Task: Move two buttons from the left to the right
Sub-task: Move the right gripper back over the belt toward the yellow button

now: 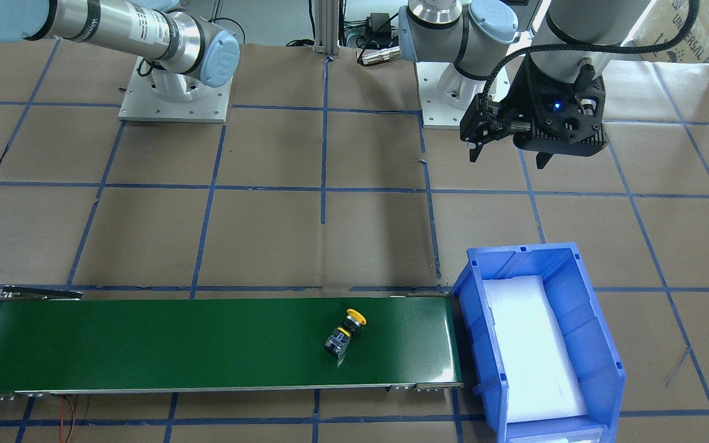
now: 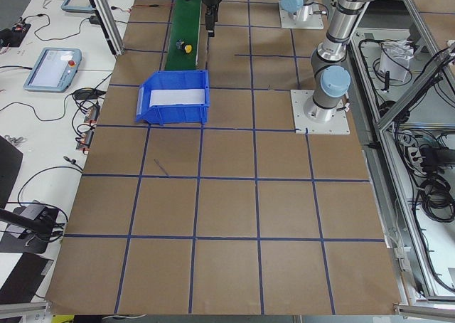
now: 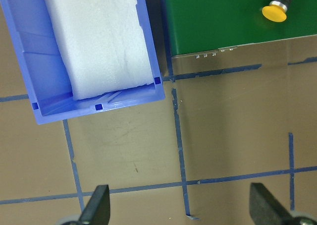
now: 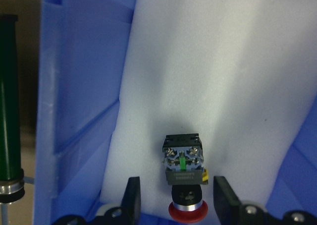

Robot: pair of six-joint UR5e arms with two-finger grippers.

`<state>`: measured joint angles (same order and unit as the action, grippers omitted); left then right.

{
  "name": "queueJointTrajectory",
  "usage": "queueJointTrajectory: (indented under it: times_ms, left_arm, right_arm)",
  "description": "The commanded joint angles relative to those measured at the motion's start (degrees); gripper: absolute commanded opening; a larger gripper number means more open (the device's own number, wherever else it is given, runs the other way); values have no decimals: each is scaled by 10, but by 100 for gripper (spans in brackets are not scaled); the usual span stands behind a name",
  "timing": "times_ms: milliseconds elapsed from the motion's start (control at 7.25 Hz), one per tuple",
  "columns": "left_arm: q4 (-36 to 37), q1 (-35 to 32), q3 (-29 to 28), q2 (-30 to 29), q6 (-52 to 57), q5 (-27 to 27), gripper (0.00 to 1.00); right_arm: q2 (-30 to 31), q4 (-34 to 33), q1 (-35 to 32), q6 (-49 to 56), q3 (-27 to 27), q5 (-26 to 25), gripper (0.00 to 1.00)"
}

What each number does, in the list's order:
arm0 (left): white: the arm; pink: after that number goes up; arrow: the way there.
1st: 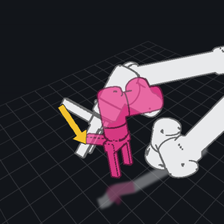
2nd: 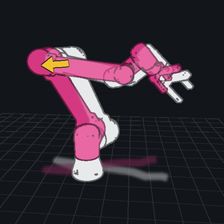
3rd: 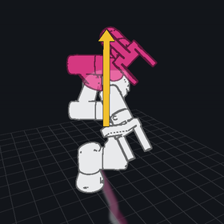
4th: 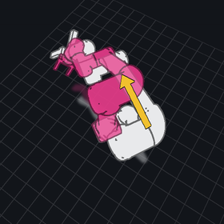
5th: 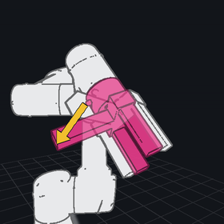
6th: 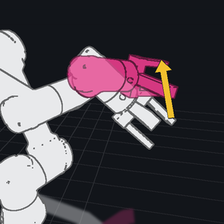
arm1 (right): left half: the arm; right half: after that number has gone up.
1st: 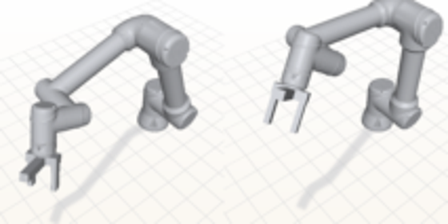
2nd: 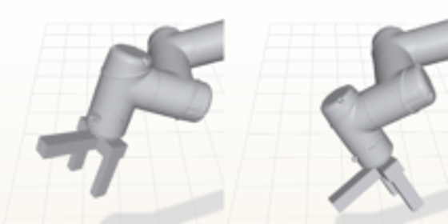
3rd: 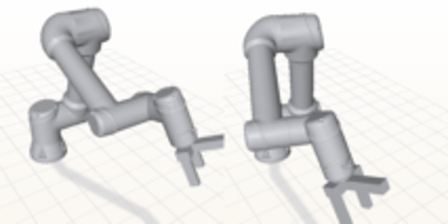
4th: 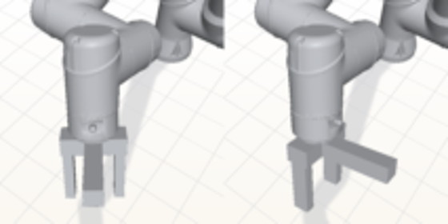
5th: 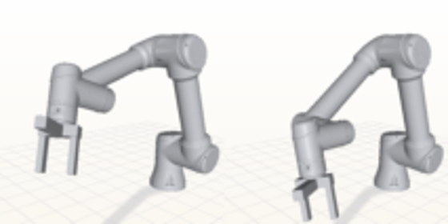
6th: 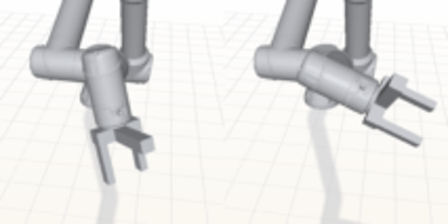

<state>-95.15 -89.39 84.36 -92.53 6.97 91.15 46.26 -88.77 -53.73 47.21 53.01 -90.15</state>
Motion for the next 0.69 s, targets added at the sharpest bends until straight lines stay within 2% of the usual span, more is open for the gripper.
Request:
queueJointTrajectory:
  times_ms: [0,138,276,414,552]
  left_arm:
    - [1,0,0,-2,0,-1,100]
    - [1,0,0,0,0,1,100]
    - [1,0,1,-2,0,-1,100]
    - [1,0,1,-3,-1,-2,100]
    - [1,0,1,-2,-1,-1,100]
  right_arm:
    - [53,2,-26,-1,0,5,76]
    - [72,1,-63,-2,4,13,86]
    - [78,1,-91,-3,7,42,96]
    - [82,0,-115,-3,14,67,99]
    - [96,1,-134,0,35,70,100]
